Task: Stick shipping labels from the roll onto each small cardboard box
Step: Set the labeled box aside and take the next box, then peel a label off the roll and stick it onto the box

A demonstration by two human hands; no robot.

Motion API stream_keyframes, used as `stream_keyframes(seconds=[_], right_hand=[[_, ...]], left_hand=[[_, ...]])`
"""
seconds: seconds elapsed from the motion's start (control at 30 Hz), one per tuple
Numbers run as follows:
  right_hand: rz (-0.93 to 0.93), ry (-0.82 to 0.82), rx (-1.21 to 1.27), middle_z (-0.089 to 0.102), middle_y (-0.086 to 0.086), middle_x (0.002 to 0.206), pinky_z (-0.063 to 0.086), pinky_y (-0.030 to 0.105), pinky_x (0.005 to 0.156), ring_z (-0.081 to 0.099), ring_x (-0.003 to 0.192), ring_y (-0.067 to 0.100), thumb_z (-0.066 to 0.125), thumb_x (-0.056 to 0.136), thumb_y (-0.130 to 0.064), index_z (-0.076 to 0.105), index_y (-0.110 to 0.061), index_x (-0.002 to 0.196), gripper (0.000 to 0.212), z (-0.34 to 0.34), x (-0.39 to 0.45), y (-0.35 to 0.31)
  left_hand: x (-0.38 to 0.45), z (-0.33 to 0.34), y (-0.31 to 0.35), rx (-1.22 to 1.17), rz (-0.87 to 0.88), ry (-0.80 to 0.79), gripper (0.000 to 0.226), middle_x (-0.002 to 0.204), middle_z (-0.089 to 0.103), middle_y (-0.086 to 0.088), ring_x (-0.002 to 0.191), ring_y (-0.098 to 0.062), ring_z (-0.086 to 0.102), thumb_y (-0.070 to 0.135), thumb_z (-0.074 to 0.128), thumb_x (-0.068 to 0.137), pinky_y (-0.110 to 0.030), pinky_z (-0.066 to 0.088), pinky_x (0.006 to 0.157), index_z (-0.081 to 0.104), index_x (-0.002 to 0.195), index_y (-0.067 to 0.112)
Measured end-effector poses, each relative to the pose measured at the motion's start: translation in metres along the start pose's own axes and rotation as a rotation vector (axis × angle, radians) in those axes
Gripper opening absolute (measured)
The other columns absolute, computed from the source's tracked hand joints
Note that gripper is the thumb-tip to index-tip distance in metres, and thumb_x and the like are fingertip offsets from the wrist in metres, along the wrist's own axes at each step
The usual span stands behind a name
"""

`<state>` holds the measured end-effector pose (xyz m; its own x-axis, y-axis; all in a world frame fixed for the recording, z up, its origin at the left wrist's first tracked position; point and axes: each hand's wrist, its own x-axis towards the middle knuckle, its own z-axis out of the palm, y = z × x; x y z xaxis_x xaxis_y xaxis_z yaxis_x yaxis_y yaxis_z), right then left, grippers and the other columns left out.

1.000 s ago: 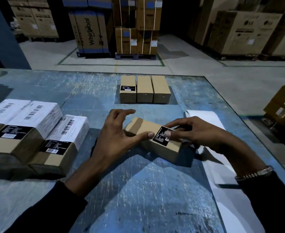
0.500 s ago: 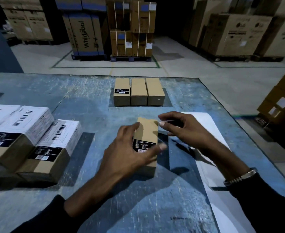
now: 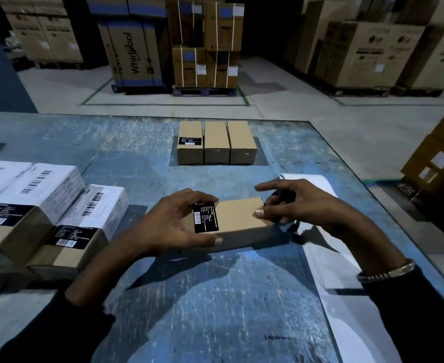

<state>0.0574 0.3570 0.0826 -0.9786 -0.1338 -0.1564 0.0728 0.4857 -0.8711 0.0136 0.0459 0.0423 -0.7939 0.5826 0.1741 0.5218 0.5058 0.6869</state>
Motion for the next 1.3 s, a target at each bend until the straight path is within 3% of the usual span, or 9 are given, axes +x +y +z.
stream_keyframes(seconds=[0.2,0.43,0.6,0.77,0.87,1.0,1.13,1.23,1.3], right_hand=[[0.013,-0.106,-0.039,0.080,-0.001,0.103,0.055,0.029,0.074,0.074,0.092,0.013,0.096,0.073,-0.032,0.078,-0.016,0.105,0.041,-0.004,-0.004,0.001],[0.022,-0.195,0.007,0.078,-0.002,0.093,0.050,0.015,0.056,0.070,0.070,0.005,0.093,0.080,-0.018,0.075,-0.006,0.110,0.037,-0.003,-0.004,0.002],[-0.031,-0.166,0.075,0.079,0.005,0.099,0.056,0.022,0.068,0.073,0.086,0.018,0.085,0.087,-0.023,0.075,-0.009,0.117,0.034,-0.006,-0.001,0.002],[-0.099,0.018,0.174,0.079,0.010,0.114,0.059,0.027,0.075,0.076,0.098,0.024,0.078,0.095,-0.027,0.073,-0.011,0.125,0.034,-0.031,-0.014,-0.002],[-0.093,0.066,0.142,0.079,0.012,0.115,0.059,0.032,0.079,0.077,0.100,0.023,0.078,0.095,-0.030,0.075,-0.014,0.122,0.031,-0.048,-0.035,0.001],[-0.099,0.003,-0.036,0.076,-0.002,0.129,0.057,0.040,0.107,0.068,0.127,0.013,0.086,0.088,-0.023,0.074,-0.025,0.129,0.043,-0.067,-0.088,0.028],[-0.039,-0.073,-0.298,0.045,-0.033,0.157,0.031,0.020,0.117,0.037,0.145,-0.014,0.097,0.075,-0.039,0.062,-0.050,0.141,0.076,-0.071,-0.140,0.067],[-0.038,-0.006,-0.406,0.029,-0.030,0.165,0.026,0.012,0.118,0.028,0.148,-0.016,0.095,0.079,-0.039,0.053,-0.053,0.148,0.082,-0.066,-0.155,0.096],[-0.088,0.072,-0.303,0.035,-0.027,0.165,0.032,0.014,0.121,0.034,0.146,-0.016,0.092,0.085,-0.025,0.059,-0.049,0.145,0.072,-0.061,-0.158,0.108]], left_hand=[[-0.004,-0.010,0.001,-0.057,0.024,-0.151,0.075,0.127,0.069,0.021,0.125,0.002,0.063,0.048,0.098,0.067,-0.021,0.051,0.108,0.068,0.135,0.037],[-0.006,-0.012,0.001,-0.005,0.033,-0.245,0.080,0.130,0.065,0.023,0.129,0.001,0.059,0.063,0.095,0.067,-0.028,0.048,0.110,0.062,0.138,0.047],[-0.012,-0.006,0.016,0.119,0.109,-0.076,0.072,0.130,0.060,0.023,0.126,-0.001,0.057,0.080,0.076,0.074,-0.033,0.053,0.105,0.065,0.136,0.046],[-0.021,0.023,0.059,0.254,0.432,0.341,0.042,0.112,0.072,0.004,0.108,-0.018,0.064,0.055,0.076,0.089,-0.043,0.050,0.089,0.080,0.113,0.021],[-0.030,0.065,0.093,0.278,0.535,0.300,0.027,0.106,0.073,0.001,0.098,-0.018,0.065,0.045,0.076,0.094,-0.043,0.049,0.083,0.081,0.103,0.019],[-0.040,0.122,0.122,0.222,0.625,0.143,0.018,0.111,0.072,0.001,0.099,-0.020,0.068,0.035,0.073,0.099,-0.038,0.054,0.081,0.080,0.103,0.019],[-0.041,0.153,0.130,0.252,0.628,0.045,0.016,0.108,0.075,0.005,0.096,-0.019,0.069,0.034,0.070,0.099,-0.038,0.055,0.078,0.080,0.099,0.021],[-0.042,0.167,0.133,0.269,0.572,0.005,0.021,0.117,0.078,0.008,0.106,-0.016,0.070,0.035,0.067,0.098,-0.037,0.058,0.082,0.083,0.105,0.023],[-0.042,0.172,0.134,0.278,0.549,-0.003,0.024,0.128,0.077,0.008,0.117,-0.011,0.069,0.036,0.066,0.099,-0.035,0.059,0.088,0.083,0.113,0.025]])
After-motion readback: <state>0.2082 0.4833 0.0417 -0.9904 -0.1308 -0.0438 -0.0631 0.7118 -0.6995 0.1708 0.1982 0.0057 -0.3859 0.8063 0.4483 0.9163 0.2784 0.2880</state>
